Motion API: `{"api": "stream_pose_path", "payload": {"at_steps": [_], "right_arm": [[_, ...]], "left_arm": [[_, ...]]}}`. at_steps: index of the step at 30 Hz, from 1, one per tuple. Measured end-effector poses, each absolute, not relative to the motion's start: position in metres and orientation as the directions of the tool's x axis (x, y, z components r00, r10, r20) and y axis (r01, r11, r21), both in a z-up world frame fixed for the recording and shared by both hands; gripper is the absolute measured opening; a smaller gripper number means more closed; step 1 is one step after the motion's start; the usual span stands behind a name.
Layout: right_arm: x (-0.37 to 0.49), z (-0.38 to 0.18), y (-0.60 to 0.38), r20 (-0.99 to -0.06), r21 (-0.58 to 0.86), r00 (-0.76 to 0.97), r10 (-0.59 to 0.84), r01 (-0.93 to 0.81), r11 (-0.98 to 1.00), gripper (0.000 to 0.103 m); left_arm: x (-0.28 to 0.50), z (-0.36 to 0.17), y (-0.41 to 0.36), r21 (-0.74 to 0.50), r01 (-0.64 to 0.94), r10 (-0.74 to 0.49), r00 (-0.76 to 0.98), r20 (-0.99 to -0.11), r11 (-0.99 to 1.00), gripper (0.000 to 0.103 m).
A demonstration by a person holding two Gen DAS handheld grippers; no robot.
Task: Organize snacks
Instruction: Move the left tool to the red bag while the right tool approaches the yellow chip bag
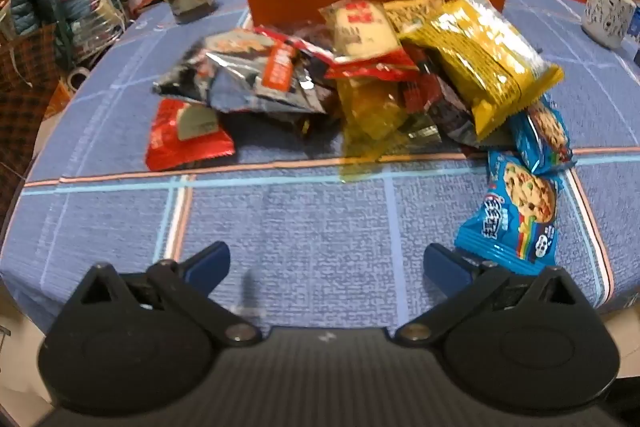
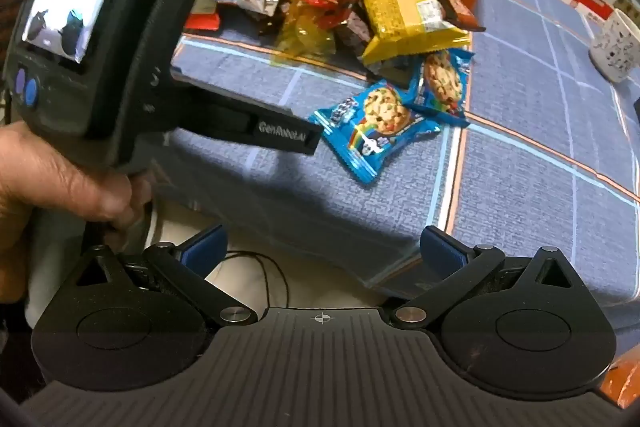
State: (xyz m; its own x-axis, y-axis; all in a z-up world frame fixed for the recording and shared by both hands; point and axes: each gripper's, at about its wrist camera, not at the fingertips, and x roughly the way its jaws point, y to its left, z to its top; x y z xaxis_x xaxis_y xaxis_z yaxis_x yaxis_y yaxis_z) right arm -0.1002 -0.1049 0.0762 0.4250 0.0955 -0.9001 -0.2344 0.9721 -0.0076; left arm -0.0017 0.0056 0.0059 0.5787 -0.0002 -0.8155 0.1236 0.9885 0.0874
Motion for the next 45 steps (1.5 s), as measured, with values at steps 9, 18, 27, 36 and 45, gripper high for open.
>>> {"api": "stream_pose_path", "payload": {"at_steps": [9, 18, 27, 36, 45], "right_arm": [[-0.134, 0.116, -0.129, -0.728, 0.094, 0.660, 0.187, -0.174, 0.980, 0.096], [-0.145, 0.143, -0.123, -0.441, -0.175, 0.892, 0.097, -0.192, 0.966, 0.096], [-0.080, 0.139, -0.133, -0.319, -0.130, 0.931, 0.177, -0.228, 0.965, 0.096], [-0.010, 0.077, -0.132, -0.381, -0.144, 0.901, 0.207, -0.279, 0.949, 0.086], [0.005, 0.050, -0.119, -0.435, -0.167, 0.871, 0.228, -0.327, 0.930, 0.084]], "left_arm": [[-0.011, 0.047, 0.060, 0.052, 0.024, 0.020, 0.696, -0.717, 0.998, 0.102], [-0.012, 0.066, 0.155, -0.133, -0.096, -0.015, 0.753, -0.658, 0.987, 0.102], [0.024, 0.084, 0.172, -0.158, -0.004, -0.091, 0.802, -0.590, 0.987, 0.102], [0.052, 0.029, 0.168, -0.060, 0.028, -0.062, 0.726, -0.685, 0.998, 0.102], [0.070, 0.002, 0.143, -0.053, 0.077, -0.092, 0.703, -0.705, 0.996, 0.102]]}}
